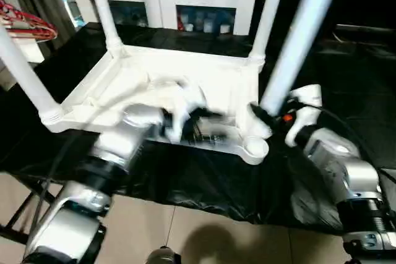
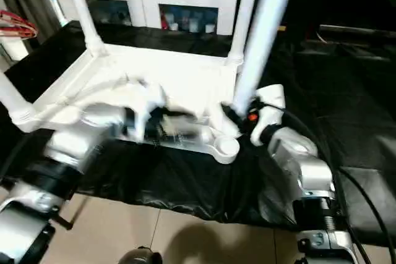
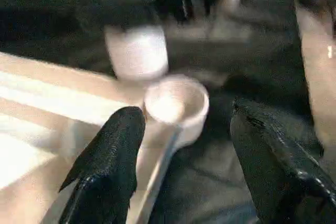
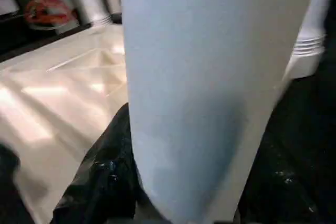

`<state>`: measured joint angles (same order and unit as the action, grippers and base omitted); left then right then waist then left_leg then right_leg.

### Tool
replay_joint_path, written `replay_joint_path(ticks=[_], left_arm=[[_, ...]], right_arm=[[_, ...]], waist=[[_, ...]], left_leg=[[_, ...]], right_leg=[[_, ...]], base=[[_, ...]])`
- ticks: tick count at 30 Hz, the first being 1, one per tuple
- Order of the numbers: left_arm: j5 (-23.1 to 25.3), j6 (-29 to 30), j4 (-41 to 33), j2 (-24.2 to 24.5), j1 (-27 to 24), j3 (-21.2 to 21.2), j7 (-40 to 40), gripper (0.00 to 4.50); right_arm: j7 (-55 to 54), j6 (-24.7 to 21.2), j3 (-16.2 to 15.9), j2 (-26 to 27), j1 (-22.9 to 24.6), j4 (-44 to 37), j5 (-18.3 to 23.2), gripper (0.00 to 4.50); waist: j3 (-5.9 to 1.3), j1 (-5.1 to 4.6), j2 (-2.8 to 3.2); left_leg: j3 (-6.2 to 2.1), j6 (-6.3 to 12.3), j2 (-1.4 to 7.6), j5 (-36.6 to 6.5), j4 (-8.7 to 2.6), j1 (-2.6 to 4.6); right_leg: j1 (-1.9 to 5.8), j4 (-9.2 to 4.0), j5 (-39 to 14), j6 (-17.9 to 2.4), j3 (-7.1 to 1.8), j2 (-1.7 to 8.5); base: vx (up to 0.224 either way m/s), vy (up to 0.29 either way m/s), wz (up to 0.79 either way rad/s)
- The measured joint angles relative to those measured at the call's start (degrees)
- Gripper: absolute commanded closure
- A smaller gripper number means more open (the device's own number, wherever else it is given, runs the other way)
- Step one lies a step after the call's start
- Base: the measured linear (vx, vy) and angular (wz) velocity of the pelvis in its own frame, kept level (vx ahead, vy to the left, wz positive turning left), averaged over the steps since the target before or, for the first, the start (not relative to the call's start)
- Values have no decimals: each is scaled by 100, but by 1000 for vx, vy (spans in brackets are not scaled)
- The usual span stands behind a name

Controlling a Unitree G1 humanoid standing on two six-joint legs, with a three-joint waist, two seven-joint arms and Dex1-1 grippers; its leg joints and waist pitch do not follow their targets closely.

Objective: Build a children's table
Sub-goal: Pick table leg

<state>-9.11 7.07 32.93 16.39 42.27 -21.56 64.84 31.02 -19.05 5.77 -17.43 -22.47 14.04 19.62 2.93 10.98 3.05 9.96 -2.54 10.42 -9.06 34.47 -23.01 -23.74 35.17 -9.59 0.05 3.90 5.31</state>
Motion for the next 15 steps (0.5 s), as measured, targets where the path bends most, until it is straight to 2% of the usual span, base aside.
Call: replay_joint_path(ticks=[3, 5, 8, 10, 13, 15], left_arm=[[437, -598, 1058, -104, 390, -201, 44, 186], [612, -806, 1482, -114, 570, -262, 0, 219], [826, -1102, 1979, -159, 777, -364, -132, 228], [961, -1305, 2406, -226, 955, -368, -215, 262], [1094, -1532, 2864, -336, 1131, -359, -274, 273], [1169, -1614, 3071, -350, 1199, -359, -277, 298]], right_arm=[[-72, 37, 53, -20, 239, -237, -3, 259], [-72, 45, 48, -29, 304, -311, -4, 259], [-78, 45, 54, -68, 427, -475, -7, 259], [-86, 45, 53, -71, 486, -536, -7, 259], [-98, 45, 45, -70, 508, -606, -14, 259], [-98, 45, 37, -70, 507, -663, -20, 259]], waist=[[-1, -16, 41], [-6, -65, 71], [-21, -123, 101], [-26, -146, 114], [-30, -159, 137], [-31, -158, 144]], left_leg=[[0, 0, -1, 0, 1, 0], [0, 0, -2, 0, 1, -1], [-1, 1, -2, 0, -1, -2], [-1, 1, -2, 0, -1, -1], [-1, 1, -3, 0, 0, -1], [-1, 1, -2, 0, 0, 0]], right_leg=[[0, -2, 4, 4, -1, 0], [0, -4, 5, 3, -2, 0], [-1, -4, 5, 4, 1, 1], [0, -4, 5, 3, 1, 1], [2, -8, 7, 0, 1, 1], [2, -8, 8, -1, 1, 1]], base=[[0, 0, 0], [0, 0, 0], [0, 0, 0], [0, 0, 0], [0, 0, 0], [0, 0, 0]])
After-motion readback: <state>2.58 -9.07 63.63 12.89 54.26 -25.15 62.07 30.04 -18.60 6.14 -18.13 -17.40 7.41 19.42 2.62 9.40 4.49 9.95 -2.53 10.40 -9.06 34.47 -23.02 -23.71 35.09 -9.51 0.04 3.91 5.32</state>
